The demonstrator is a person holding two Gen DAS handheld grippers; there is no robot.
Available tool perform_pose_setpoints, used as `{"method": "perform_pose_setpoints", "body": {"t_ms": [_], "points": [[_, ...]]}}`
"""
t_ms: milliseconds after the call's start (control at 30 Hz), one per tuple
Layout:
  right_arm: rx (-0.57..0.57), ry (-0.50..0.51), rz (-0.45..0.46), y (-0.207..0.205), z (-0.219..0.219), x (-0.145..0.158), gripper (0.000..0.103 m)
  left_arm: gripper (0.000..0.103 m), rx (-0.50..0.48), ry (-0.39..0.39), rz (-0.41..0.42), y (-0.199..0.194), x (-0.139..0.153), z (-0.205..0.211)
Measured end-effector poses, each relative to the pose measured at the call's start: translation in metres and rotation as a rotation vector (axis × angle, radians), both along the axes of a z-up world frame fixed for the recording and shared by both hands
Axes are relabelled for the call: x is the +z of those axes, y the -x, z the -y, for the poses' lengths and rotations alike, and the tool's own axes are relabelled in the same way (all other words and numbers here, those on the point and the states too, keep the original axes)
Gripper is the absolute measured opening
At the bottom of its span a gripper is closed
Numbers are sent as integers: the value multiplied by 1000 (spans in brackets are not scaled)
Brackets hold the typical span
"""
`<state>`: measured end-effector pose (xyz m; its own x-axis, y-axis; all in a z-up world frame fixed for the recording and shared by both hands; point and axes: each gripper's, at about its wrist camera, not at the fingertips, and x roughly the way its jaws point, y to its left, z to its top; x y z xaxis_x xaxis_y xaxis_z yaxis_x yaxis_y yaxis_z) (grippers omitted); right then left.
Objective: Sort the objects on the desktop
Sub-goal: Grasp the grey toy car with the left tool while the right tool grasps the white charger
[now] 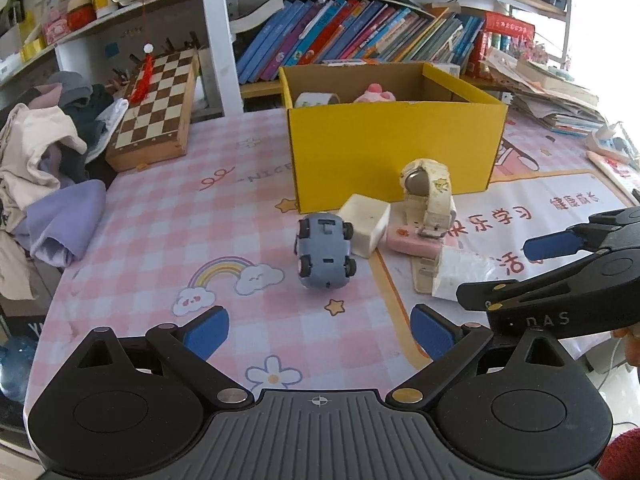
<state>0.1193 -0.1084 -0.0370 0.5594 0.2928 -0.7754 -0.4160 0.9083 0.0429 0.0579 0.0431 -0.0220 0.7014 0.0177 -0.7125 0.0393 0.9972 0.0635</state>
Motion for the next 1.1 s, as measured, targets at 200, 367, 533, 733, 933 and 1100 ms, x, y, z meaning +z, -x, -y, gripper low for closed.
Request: {"method": "perform_pose_setpoints", "body": {"t_ms": [200, 367, 533, 733, 933, 1100], "points": [[28, 15, -44, -13, -10, -9, 77, 98, 6, -5, -13, -6, -2, -2], [53, 40, -61, -20, -18, -15, 75, 98, 29, 1, 0, -10, -1, -7], [54, 57, -84, -27, -20, -20, 67, 98, 24, 8, -20, -17, -5, -6], [59, 51, -85, -31, -15, -20, 64, 98, 20, 17, -31, -26, -8, -6], [39, 49, -53, -31, -1, -13, 64, 97, 0, 24, -31, -39, -11, -3], [-4, 63, -52, -33, 13, -12, 63, 88, -17, 3, -37, -56, -19, 1]]}}
